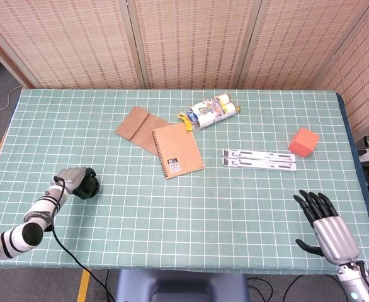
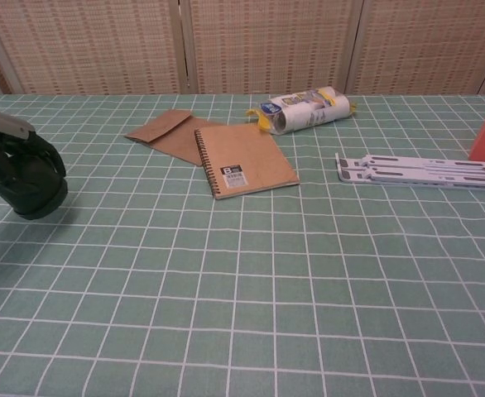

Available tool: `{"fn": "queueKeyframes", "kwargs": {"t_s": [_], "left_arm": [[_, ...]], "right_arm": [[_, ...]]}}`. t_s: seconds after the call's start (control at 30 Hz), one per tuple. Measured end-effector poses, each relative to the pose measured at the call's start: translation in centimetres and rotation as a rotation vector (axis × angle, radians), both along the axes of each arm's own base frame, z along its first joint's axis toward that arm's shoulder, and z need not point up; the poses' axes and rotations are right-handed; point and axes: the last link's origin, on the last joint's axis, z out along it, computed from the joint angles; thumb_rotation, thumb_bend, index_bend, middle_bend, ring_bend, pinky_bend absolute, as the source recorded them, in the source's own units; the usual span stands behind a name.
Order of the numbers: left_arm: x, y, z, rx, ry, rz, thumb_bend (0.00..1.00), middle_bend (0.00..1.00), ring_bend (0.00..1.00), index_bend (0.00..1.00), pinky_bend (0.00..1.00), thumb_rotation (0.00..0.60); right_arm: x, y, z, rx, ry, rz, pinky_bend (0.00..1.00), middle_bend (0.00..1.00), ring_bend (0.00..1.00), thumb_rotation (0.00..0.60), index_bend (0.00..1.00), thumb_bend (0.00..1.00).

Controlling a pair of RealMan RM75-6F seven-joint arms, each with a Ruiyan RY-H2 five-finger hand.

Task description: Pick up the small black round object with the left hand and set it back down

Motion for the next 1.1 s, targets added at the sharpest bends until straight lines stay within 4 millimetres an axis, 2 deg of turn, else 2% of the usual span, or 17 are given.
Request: {"fn": "queueKeyframes", "kwargs": {"t_s": [0.2,0.33,0.53,0.7,0.87,1.1], "left_arm": [[2.0,0.5,0.5,0.025,-0.349,0.115,0.45,0.55,0.6,0.55,0.83,0.6],[1.8,0.8,1.3,0.025,-0.417,0.11,0.45,0.54,0.6,0.55,0.83,0.6],[-0.7,0.6,1.5,-0.009,-0.304,0.085,0.45,0.54,0.6,0.55,0.83,0.6],[-2.3,0.7,1.6,0.008,-0.113,-0.021,0.44,0.54,0.6,0.55,0.83,0.6],[-2.6,0.9,1.8,0.063,0.097,-0.131,0.44,0.55,0.6,0.55,0.84,0.6],[-2.2,0.3,0.7,0.046,0.172,-0.081,0.44,0.55,0.6,0.55,0.84,0.6]], "right_arm": [[0.0,0.0,0.0,-0.003,0.0,0.0,0.0,0.0,0.0,0.6,0.0,0.09],[0.1,0.1,0.0,-0.004,-0.001,0.005,0.0,0.0,0.0,0.6,0.0,0.09],[0.1,0.2,0.0,-0.003,-0.002,0.006,0.0,0.0,0.0,0.6,0.0,0.09],[0.1,0.2,0.0,-0.003,-0.001,0.007,0.0,0.0,0.0,0.6,0.0,0.09],[0.1,0.2,0.1,-0.005,0.001,0.007,0.0,0.0,0.0,0.6,0.0,0.09],[0.2,0.3,0.3,-0.016,-0.006,0.015,0.0,0.0,0.0,0.6,0.0,0.09]]}}
